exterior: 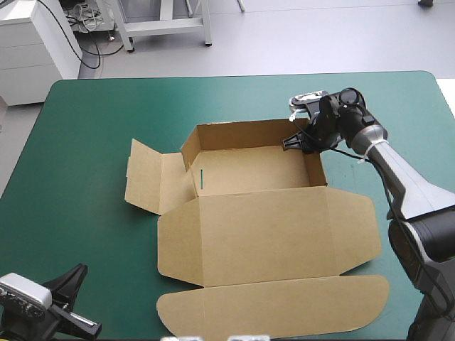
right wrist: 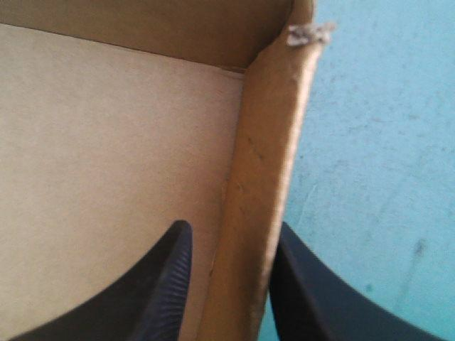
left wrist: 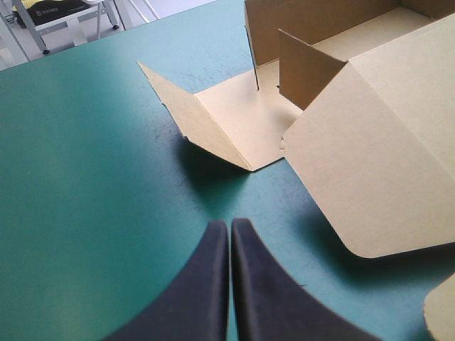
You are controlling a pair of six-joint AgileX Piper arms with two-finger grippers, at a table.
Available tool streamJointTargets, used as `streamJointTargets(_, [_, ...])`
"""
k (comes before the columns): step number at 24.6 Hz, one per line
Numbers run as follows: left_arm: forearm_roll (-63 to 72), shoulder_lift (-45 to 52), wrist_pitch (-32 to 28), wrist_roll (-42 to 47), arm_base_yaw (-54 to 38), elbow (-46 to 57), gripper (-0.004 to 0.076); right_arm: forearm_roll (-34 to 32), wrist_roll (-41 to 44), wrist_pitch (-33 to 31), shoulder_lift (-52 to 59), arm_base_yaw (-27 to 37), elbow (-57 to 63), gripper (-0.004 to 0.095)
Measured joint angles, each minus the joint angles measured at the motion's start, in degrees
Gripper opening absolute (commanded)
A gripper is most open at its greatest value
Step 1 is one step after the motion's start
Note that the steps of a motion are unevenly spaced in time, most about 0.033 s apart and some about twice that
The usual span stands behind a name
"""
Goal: Fold the box
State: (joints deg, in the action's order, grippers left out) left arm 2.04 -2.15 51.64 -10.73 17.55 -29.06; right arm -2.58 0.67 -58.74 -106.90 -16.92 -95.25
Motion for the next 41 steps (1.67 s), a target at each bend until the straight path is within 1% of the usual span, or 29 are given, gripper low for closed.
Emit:
streamJointTargets(2, [0.7, 0.0, 0.0, 0.0, 0.0, 0.0, -0.0008, -0.2, -0.7, -4.6, -0.1, 0.0, -4.9, 0.0445])
streamJointTargets(4, [1.4, 0.0, 0.0, 0.0, 0.0, 0.0, -0.0008, -0.6, -0.7, -7.6, 0.3, 0.0, -9.0, 0.0445])
streamJointTargets(7, [2.2, 0.0, -0.1, 0.0, 0.0, 0.0, -0.0008, -0.5, -0.7, -8.8, 2.3, 0.0, -11.8, 0.0445])
streamJointTargets(9, [2.4, 0.0, -0.1, 0.0, 0.0, 0.0, -0.0008, -0.5, -0.7, -9.6, 5.7, 0.0, -12.4, 0.0460])
streamJointTargets(12, [2.4, 0.0, -0.1, 0.0, 0.0, 0.0, -0.0008, -0.1, -0.7, -9.9, 9.5, 0.0, -12.6, 0.0536])
streamJointTargets(13, [2.5, 0.0, -0.1, 0.0, 0.0, 0.0, -0.0008, 0.2, -1.2, -10.2, 11.9, 0.0, -12.7, 0.0546])
streamJointTargets(17, [2.6, 0.0, -0.1, 0.0, 0.0, 0.0, -0.0008, 0.5, -2.0, -10.5, 14.4, 0.0, -12.0, 0.0545])
streamJointTargets(21, [2.6, 0.0, -0.1, 0.0, 0.0, 0.0, -0.0008, 0.1, -2.2, -10.5, 14.4, 0.0, -5.1, 0.0547])
streamJointTargets(23, [2.6, 0.0, -0.1, 0.0, 0.0, 0.0, -0.0008, -1.5, -2.2, -9.7, 13.6, 0.0, -0.7, 0.0541])
streamJointTargets(25, [2.6, 0.0, -0.1, 0.0, 0.0, 0.0, -0.0008, -1.9, -1.7, -7.3, 10.5, 0.0, 3.7, 0.0538])
streamJointTargets(33, [2.6, 0.0, -0.1, 0.1, 0.0, 0.0, -0.0008, -0.5, -1.6, -5.3, 1.8, 0.0, 4.6, 0.0534])
streamJointTargets(34, [2.6, 0.0, -0.1, 0.1, 0.0, 0.0, -0.0008, -0.4, -1.6, -5.2, 0.9, 0.0, 4.6, 0.0520])
streamJointTargets(35, [2.6, 0.0, -0.1, 0.1, 0.0, 0.0, -0.0008, -0.4, -1.6, -5.2, 0.2, 0.0, 4.6, 0.0481])
streamJointTargets(36, [2.6, 0.0, -0.1, 0.1, 0.0, 0.0, -0.0008, -0.4, -1.6, -5.1, -0.3, 0.0, 4.6, 0.0419])
streamJointTargets(41, [2.6, 0.0, -0.1, 0.1, 0.0, 0.0, -0.0008, -0.3, -1.4, -4.9, -1.1, 0.0, 4.6, -0.0026])
